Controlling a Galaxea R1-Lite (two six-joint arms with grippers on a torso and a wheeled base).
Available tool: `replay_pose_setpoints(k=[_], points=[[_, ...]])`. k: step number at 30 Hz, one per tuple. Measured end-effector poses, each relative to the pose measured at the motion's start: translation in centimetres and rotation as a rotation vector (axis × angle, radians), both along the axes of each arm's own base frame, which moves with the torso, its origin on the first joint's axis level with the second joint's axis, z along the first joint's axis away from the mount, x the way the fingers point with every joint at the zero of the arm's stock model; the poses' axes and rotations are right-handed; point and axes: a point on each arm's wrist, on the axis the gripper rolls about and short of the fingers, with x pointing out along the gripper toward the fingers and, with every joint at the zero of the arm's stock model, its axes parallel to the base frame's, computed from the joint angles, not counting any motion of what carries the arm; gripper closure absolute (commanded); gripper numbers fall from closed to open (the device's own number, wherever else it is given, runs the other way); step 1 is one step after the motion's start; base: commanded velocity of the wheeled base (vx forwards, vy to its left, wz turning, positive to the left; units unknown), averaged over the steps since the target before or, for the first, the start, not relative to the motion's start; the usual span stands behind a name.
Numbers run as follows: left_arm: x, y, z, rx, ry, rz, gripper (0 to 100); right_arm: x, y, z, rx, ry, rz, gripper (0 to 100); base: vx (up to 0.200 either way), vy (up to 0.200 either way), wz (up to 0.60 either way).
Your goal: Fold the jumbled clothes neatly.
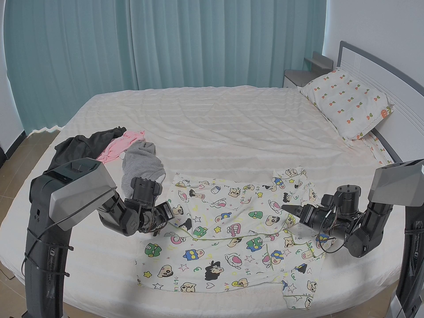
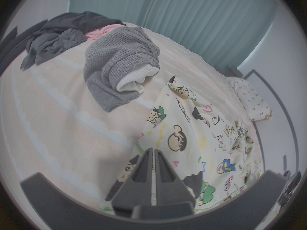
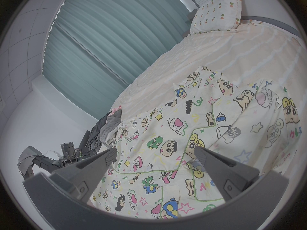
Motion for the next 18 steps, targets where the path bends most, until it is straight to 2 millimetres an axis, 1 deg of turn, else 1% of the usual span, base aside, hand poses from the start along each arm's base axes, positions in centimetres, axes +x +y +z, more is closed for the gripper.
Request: replay_pose_setpoints(k=[1, 2, 9, 13, 18], points=[[-0.2, -0.2, 0.1, -0.015, 0.007, 0.009, 100, 0.0, 0.0, 0.0, 0.000, 0.000, 0.000, 0, 0.000, 0.000, 0.00], [-0.4, -0.5, 0.1, -0.022, 0.015, 0.011, 0, 0.0, 0.0, 0.0, 0.000, 0.000, 0.000, 0, 0.000, 0.000, 0.00], [-1.6, -1.3, 0.0, -0.033, 0.053, 0.006, 0, 0.0, 0.0, 0.0, 0.000, 0.001, 0.000, 0, 0.000, 0.000, 0.00], [-1.7, -1.7, 0.0, -0.031, 0.049, 0.000, 0, 0.0, 0.0, 0.0, 0.000, 0.000, 0.000, 0, 0.000, 0.000, 0.00], [-1.2, -2.1, 0.3, -0.036, 0.028, -0.003, 0, 0.1, 0.0, 0.0, 0.000, -0.001, 0.000, 0, 0.000, 0.000, 0.00]])
